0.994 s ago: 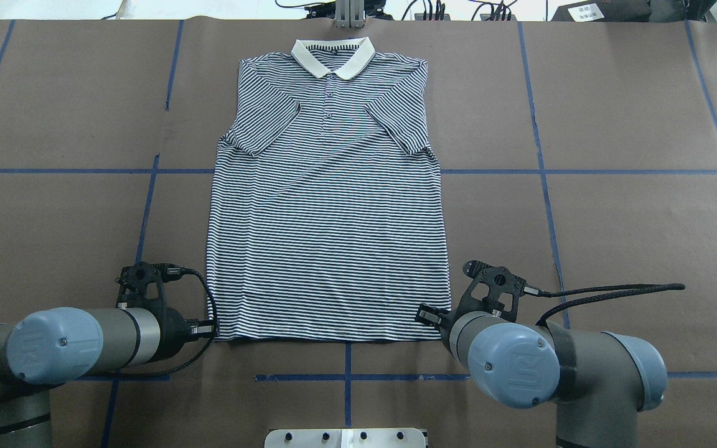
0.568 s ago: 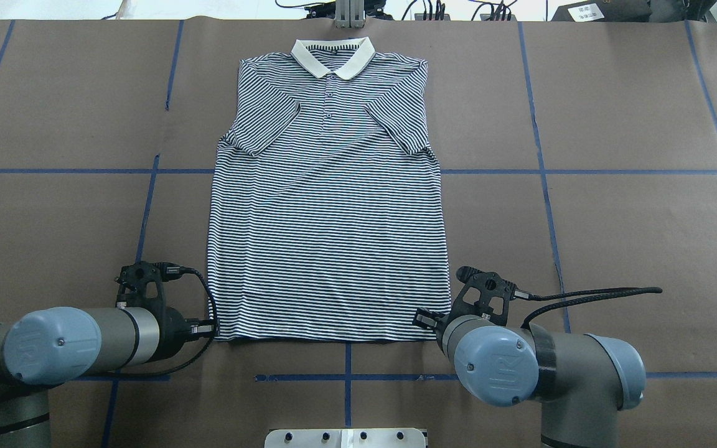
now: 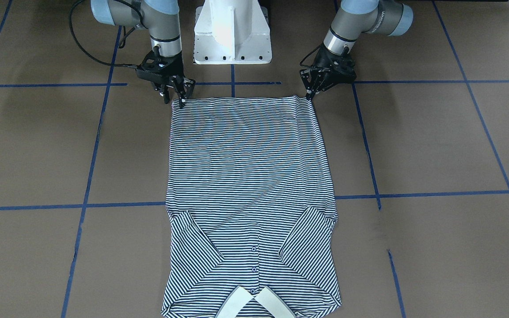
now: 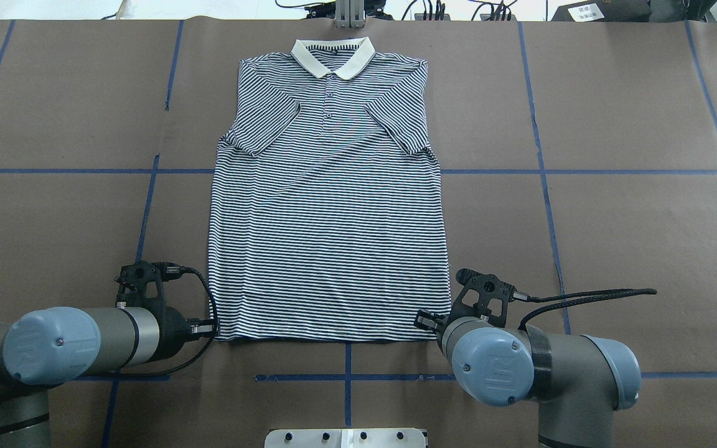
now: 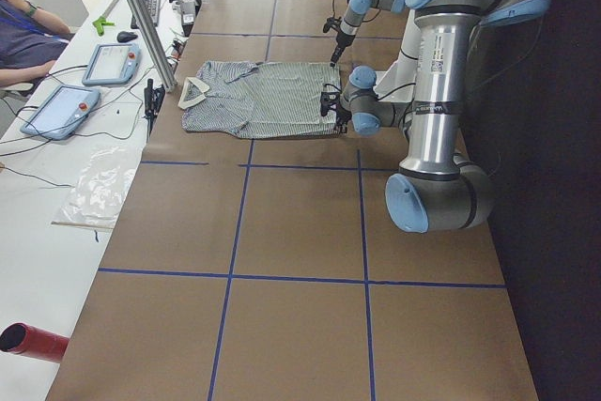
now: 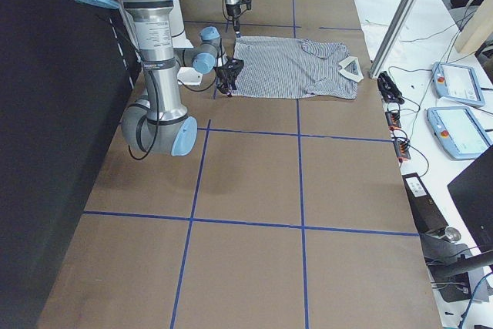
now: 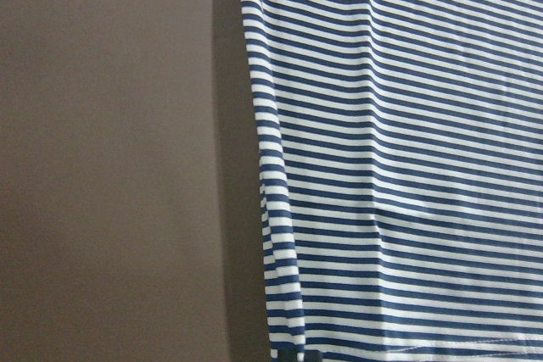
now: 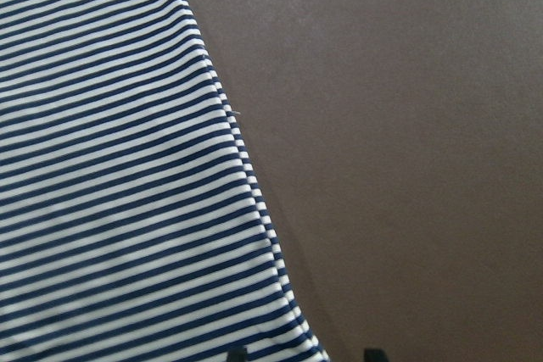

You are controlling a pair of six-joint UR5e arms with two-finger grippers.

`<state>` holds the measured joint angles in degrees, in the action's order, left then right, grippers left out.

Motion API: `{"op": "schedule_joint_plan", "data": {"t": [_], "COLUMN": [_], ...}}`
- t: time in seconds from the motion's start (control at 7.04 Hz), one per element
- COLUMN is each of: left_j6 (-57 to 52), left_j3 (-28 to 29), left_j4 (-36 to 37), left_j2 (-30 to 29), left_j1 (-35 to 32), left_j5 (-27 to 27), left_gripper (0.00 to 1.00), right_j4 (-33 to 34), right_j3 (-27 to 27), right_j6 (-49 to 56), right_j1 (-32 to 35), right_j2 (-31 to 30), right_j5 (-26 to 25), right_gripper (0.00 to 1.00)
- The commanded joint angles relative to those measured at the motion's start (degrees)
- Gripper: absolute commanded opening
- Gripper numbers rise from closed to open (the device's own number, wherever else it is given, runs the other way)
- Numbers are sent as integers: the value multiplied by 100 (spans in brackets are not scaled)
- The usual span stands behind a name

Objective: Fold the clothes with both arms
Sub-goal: 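Grasp the hem corners with both grippers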

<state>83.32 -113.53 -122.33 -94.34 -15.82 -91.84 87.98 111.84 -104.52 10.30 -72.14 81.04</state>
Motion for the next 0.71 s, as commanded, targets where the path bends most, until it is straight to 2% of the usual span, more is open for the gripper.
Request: {"op": "schedule_joint_plan", "data": {"t": [0.0, 0.57], "left_j6": [0, 26], "left_j3": [-46, -99], "left_j4": [-2, 7], "left_j2": [4, 4], "left_j1": [0, 9], "left_j5": [0, 0], "left_gripper": [0, 0], "right_j4": [0, 0], "right_j3": [-5, 152], "right_j6": [-7, 19], "right_j1": [-2, 24], "right_j2": [7, 7], "right_j5": [0, -44], "right_gripper": [0, 0]}}
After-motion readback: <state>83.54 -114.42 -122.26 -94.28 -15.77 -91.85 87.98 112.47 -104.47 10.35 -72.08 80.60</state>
